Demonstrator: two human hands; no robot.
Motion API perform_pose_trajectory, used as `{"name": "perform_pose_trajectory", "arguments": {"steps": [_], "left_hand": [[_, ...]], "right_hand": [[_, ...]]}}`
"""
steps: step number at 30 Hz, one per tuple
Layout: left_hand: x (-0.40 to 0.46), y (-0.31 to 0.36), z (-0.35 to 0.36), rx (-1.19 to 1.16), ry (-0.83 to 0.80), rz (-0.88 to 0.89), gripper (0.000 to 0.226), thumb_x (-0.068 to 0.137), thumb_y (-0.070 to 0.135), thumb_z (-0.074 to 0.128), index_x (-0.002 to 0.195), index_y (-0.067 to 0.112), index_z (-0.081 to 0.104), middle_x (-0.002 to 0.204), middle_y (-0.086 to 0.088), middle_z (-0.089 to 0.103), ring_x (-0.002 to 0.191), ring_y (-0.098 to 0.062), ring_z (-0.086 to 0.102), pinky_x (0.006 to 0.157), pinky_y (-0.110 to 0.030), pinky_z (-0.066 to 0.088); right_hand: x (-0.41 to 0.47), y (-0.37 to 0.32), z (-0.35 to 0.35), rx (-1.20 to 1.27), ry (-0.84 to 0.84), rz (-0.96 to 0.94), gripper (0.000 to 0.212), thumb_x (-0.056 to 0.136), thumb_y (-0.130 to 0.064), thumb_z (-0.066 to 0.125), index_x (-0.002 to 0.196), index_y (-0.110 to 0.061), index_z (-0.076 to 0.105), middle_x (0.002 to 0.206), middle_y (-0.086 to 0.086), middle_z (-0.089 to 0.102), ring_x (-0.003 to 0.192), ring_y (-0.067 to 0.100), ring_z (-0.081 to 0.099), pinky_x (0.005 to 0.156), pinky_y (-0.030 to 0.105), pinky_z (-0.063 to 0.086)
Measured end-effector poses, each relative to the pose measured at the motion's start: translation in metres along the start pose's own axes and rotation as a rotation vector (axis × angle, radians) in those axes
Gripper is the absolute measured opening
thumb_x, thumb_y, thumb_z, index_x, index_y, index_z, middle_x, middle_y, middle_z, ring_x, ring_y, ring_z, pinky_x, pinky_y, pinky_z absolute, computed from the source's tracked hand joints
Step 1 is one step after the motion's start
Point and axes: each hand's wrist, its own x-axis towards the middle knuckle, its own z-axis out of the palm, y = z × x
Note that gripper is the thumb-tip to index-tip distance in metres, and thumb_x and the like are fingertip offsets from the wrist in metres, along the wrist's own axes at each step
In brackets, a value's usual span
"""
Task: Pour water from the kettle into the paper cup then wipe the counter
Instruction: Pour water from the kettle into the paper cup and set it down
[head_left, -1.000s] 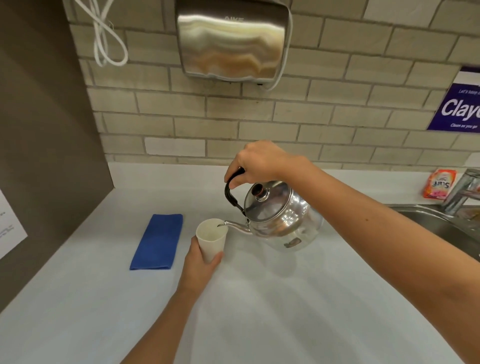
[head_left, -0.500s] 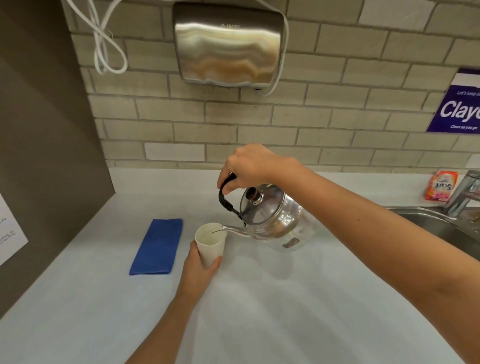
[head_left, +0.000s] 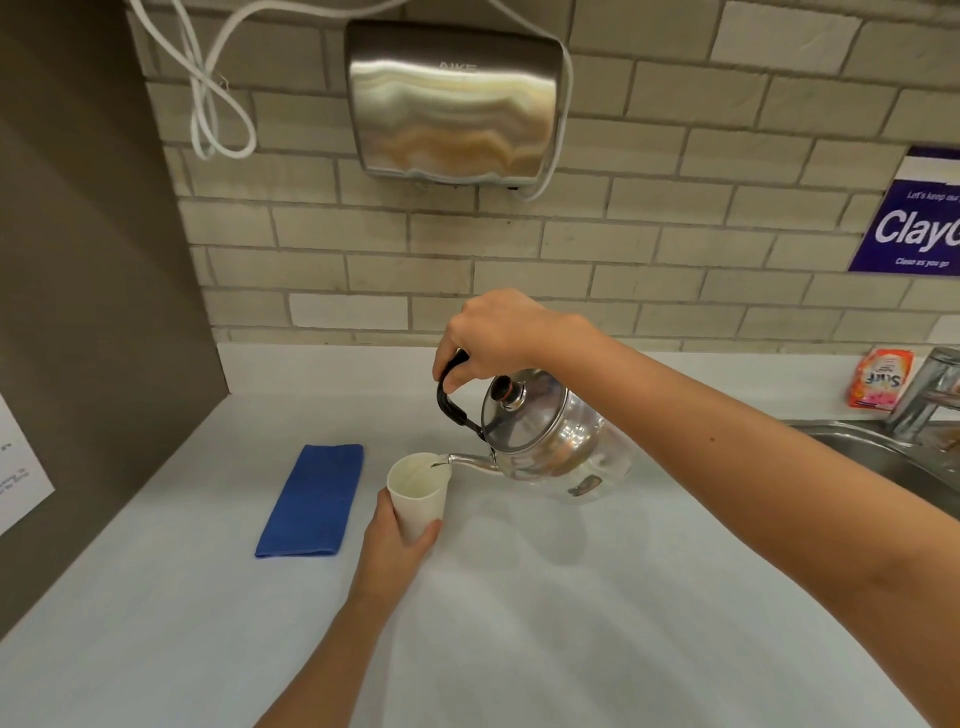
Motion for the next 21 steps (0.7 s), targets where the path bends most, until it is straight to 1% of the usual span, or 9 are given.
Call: {"name": "perform_pose_trajectory", "arguments": {"steps": [4,8,12,14,18,21], "left_hand": [[0.0001,0.0008,0.0002,0.002,-0.001,0.0,0.068,0.075,0.024,0.075,0.129,0.018,0.035,0.126,-0.007,0.053,0.106,-0.019,0.05,0.091,-0.034,0.047],[0.0001,0.001,0.0006,0.008,-0.006,-0.004,0.071,0.075,0.026,0.075,0.131,0.019,0.033,0.129,-0.006,0.051,0.106,-0.016,0.048,0.092,-0.033,0.046],[0.0004,-0.0001,0.0006,0.001,-0.008,-0.007,0.071,0.074,0.026,0.075,0.131,0.02,0.033,0.128,-0.005,0.051,0.106,-0.016,0.048,0.091,-0.032,0.045],[0.0006,-0.0009,0.0008,-0.003,-0.007,-0.008,0.071,0.074,0.026,0.076,0.13,0.02,0.033,0.126,-0.003,0.051,0.106,-0.016,0.048,0.091,-0.032,0.046],[0.0011,-0.0022,0.0008,-0.004,0.0,0.001,0.069,0.074,0.025,0.076,0.128,0.02,0.035,0.121,-0.002,0.053,0.104,-0.018,0.05,0.088,-0.032,0.047],[0.0012,-0.0026,0.0012,-0.009,-0.001,0.01,0.069,0.074,0.026,0.076,0.129,0.021,0.034,0.119,0.002,0.051,0.104,-0.017,0.05,0.088,-0.031,0.047]], "right_hand": [[-0.0009,-0.0002,0.0001,-0.006,-0.008,-0.004,0.026,0.083,-0.048,0.06,0.106,-0.037,0.066,0.069,-0.017,0.046,0.071,0.008,0.043,0.046,0.022,0.022],[-0.0006,-0.0008,0.0014,0.002,-0.013,0.001,0.026,0.083,-0.049,0.061,0.105,-0.038,0.066,0.058,-0.021,0.037,0.071,0.009,0.042,0.046,0.023,0.022],[0.0004,-0.0009,0.0018,-0.002,-0.005,-0.004,0.025,0.083,-0.048,0.061,0.105,-0.037,0.067,0.059,-0.02,0.039,0.071,0.009,0.042,0.045,0.023,0.022],[0.0009,-0.0008,0.0006,-0.006,-0.003,-0.007,0.025,0.083,-0.048,0.06,0.105,-0.037,0.066,0.067,-0.018,0.047,0.072,0.009,0.043,0.046,0.023,0.023],[0.0009,-0.0006,-0.0008,-0.006,0.001,-0.006,0.025,0.084,-0.047,0.06,0.105,-0.037,0.066,0.09,-0.012,0.067,0.074,0.008,0.044,0.046,0.023,0.024],[0.0012,-0.0007,-0.0013,-0.014,-0.007,0.001,0.025,0.084,-0.048,0.06,0.106,-0.038,0.066,0.095,-0.011,0.07,0.075,0.007,0.043,0.046,0.023,0.023]]}}
